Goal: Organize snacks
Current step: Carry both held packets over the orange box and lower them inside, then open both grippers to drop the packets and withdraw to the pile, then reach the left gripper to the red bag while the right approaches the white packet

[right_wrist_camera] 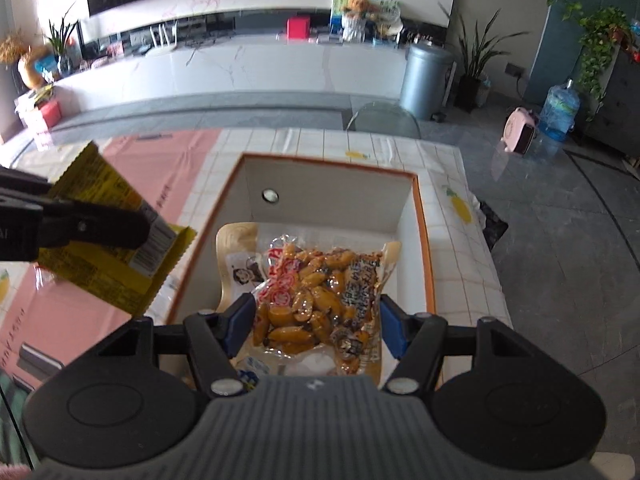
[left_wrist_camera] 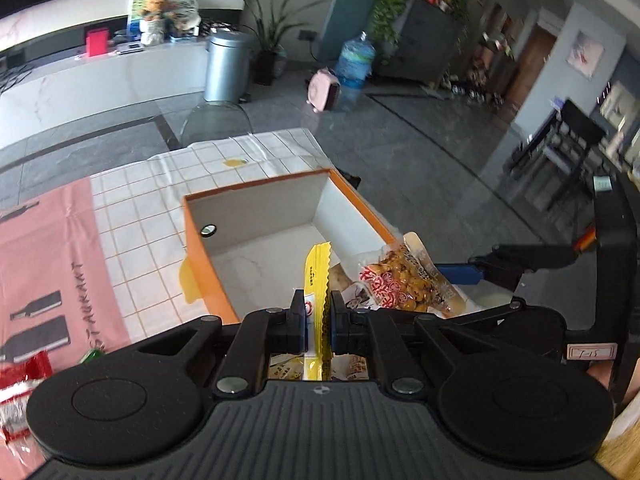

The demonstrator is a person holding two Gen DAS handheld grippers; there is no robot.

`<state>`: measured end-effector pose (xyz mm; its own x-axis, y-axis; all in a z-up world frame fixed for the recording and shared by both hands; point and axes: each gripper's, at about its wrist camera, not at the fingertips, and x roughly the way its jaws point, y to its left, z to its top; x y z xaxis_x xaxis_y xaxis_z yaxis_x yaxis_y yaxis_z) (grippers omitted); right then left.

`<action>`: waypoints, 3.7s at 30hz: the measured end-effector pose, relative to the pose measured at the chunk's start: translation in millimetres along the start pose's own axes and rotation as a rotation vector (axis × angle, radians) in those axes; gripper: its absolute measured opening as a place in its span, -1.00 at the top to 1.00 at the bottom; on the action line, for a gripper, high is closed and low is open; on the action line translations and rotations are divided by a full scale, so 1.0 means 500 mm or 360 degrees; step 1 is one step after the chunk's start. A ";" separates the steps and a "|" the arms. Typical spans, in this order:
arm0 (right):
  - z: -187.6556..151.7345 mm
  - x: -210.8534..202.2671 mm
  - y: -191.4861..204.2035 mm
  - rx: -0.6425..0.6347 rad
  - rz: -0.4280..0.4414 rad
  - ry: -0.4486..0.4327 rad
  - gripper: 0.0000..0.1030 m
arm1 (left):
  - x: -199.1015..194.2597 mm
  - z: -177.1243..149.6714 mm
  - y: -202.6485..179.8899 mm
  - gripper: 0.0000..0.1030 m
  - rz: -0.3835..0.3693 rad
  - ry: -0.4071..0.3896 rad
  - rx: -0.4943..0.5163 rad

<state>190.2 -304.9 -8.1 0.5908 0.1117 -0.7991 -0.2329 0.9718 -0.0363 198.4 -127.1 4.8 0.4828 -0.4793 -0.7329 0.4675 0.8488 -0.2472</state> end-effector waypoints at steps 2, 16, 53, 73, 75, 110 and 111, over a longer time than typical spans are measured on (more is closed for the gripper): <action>0.000 0.026 -0.008 -0.0040 0.0005 0.0055 -0.22 | 0.026 0.003 -0.011 0.79 0.0001 0.0046 0.0059; -0.018 0.156 -0.023 -0.0330 0.0102 0.0355 -0.22 | 0.180 0.006 -0.003 0.79 -0.0056 0.0309 0.0053; 0.002 0.221 0.016 -0.0772 0.0105 0.0576 -0.37 | 0.213 0.023 0.008 0.14 0.0195 0.0353 0.0159; 0.031 0.116 0.055 -0.0634 0.0043 0.0548 -0.37 | 0.057 0.017 -0.007 0.13 0.0300 0.0204 0.0218; 0.033 0.104 0.059 -0.0592 0.0050 0.0542 -0.37 | 0.037 0.006 -0.003 0.13 0.0333 0.0192 0.0209; -0.066 -0.037 0.382 0.0367 0.0192 -0.0266 -0.38 | -0.284 -0.274 0.196 0.05 0.0685 -0.0274 -0.0355; -0.072 -0.034 0.390 0.0364 0.0175 -0.0286 -0.38 | -0.287 -0.280 0.200 0.05 0.0692 -0.0280 -0.0362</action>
<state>106.8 -124.6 -23.1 0.7035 0.2336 -0.6712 -0.1350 0.9712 0.1964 72.1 57.7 -3.3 0.7228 -0.0856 -0.6857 0.0328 0.9954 -0.0897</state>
